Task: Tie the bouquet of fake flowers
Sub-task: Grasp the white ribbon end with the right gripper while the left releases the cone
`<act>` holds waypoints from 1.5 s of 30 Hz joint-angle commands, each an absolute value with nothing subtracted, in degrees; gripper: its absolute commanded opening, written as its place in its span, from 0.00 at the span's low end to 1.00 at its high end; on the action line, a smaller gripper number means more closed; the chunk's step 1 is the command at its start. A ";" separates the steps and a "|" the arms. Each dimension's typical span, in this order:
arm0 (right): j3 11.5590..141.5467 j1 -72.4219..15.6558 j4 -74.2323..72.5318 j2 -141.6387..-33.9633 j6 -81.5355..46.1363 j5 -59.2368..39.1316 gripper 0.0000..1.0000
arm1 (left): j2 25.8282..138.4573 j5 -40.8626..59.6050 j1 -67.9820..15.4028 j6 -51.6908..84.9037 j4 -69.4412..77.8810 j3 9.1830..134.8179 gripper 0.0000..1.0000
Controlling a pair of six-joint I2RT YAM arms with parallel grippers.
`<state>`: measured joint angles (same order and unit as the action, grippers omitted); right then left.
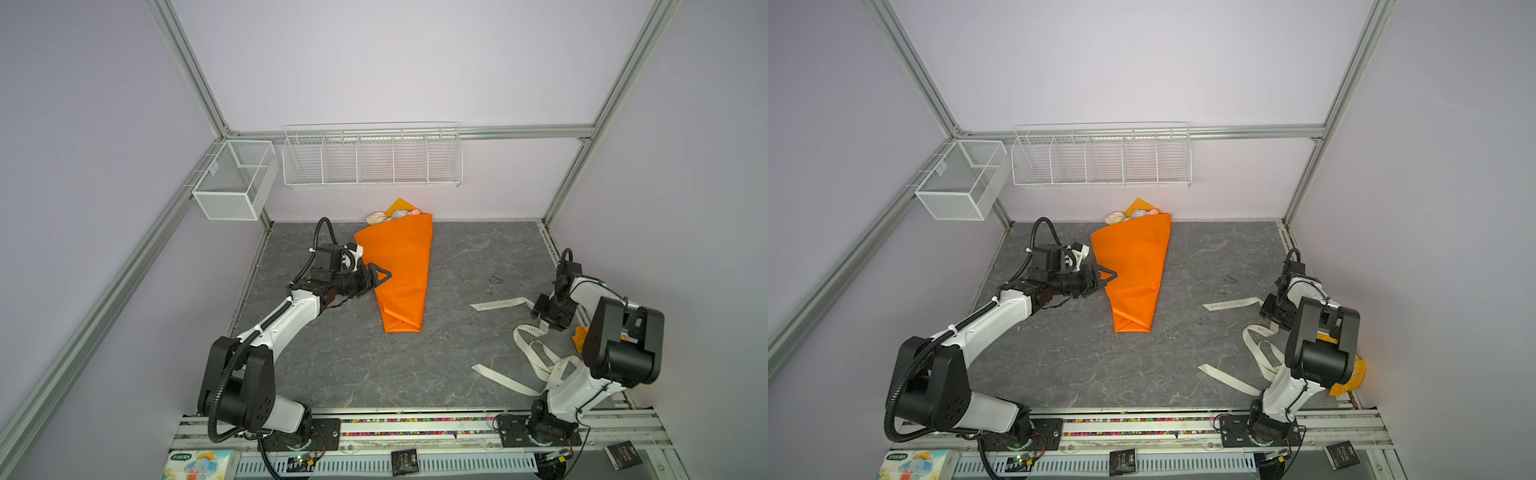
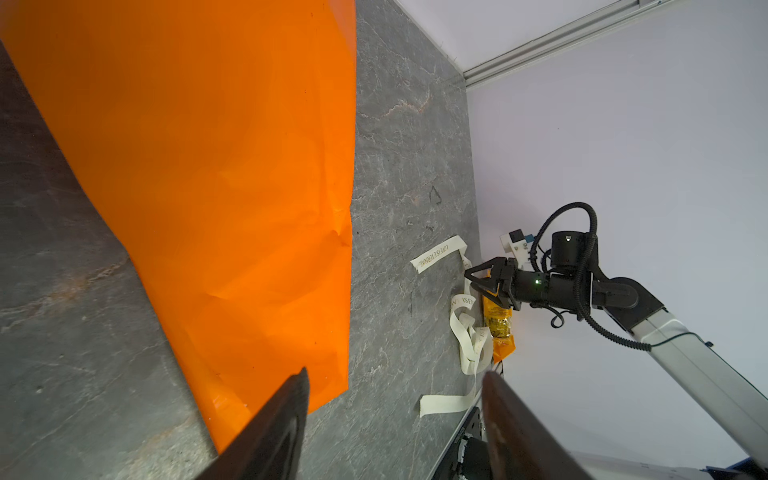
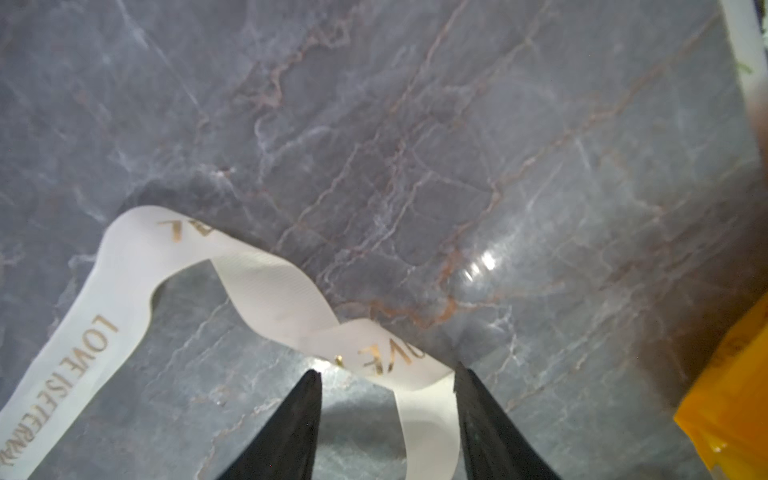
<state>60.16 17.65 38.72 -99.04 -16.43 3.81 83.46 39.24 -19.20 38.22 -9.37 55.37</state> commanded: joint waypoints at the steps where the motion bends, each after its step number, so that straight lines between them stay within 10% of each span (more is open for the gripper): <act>1: 62.75 17.78 39.18 -102.21 -12.58 4.16 0.54 | 82.28 39.01 -19.29 35.45 -11.36 56.31 0.66; 15: 64.40 10.40 39.52 -91.25 -13.18 3.74 0.06 | 83.96 39.73 -18.99 32.62 -14.15 59.96 0.65; 21: 66.13 5.85 42.49 -81.82 -13.38 5.88 0.07 | 78.80 37.16 -17.49 32.52 -15.29 57.49 0.65; 29: 68.18 8.34 41.85 -94.13 -7.16 7.01 0.60 | 76.19 38.06 -17.29 32.19 -16.52 54.99 0.66; 45: 72.03 9.07 36.44 -110.44 6.27 2.30 0.50 | 77.99 37.80 -17.23 28.66 -20.01 56.58 0.67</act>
